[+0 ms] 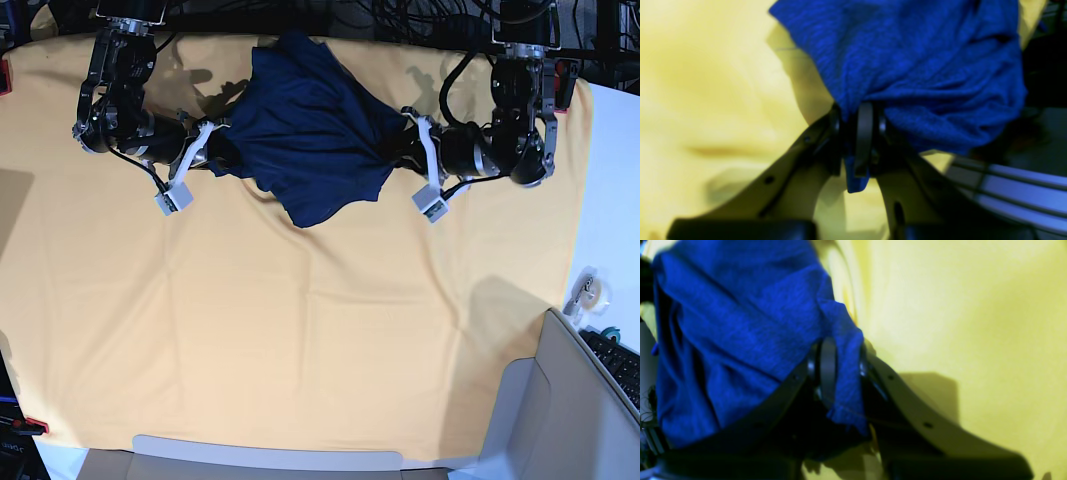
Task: Fold the T-shirt properly
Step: 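Pull the grasped bundle edge outward with the left gripper, stretching the shirt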
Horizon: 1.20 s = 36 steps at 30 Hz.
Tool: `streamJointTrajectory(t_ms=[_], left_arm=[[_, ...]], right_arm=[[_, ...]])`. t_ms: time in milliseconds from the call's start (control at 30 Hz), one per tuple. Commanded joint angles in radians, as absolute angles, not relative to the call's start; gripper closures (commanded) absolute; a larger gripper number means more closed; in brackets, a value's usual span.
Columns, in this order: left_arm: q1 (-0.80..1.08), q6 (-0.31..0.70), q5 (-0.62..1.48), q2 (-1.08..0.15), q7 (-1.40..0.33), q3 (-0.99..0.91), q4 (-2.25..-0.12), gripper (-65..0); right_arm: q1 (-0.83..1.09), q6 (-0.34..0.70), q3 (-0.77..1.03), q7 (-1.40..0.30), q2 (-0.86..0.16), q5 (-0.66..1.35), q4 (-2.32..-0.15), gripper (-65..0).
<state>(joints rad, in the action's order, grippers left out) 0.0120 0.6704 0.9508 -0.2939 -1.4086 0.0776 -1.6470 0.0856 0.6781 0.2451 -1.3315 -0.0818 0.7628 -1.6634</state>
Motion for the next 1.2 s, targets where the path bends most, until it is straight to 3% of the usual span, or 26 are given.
streamJointTrajectory(t_ms=[0, 300, 800, 1167], left_arm=[[-0.030, 0.670, 0.955, -0.300, -1.396, 0.101, -1.662, 0.0], [-0.185, 0.670, 0.811, -0.236, -1.396, 0.285, -1.638, 0.0], [-0.387, 0.673, 0.774, -0.202, -1.394, 0.343, -1.360, 0.0], [-0.426, 0.668, 0.773, -0.199, -1.287, 0.509, -1.359, 0.0]], right_arm=[[0.079, 0.682, 0.242, -1.331, -0.081, 0.794, -1.682, 0.0], [0.160, 0.679, 0.242, -1.331, -0.082, 0.797, -1.801, 0.0], [0.259, 0.676, 0.239, -1.333, -0.085, 0.797, -1.845, 0.0], [0.259, 0.674, 0.082, -1.331, -0.079, 0.792, -1.842, 0.0]])
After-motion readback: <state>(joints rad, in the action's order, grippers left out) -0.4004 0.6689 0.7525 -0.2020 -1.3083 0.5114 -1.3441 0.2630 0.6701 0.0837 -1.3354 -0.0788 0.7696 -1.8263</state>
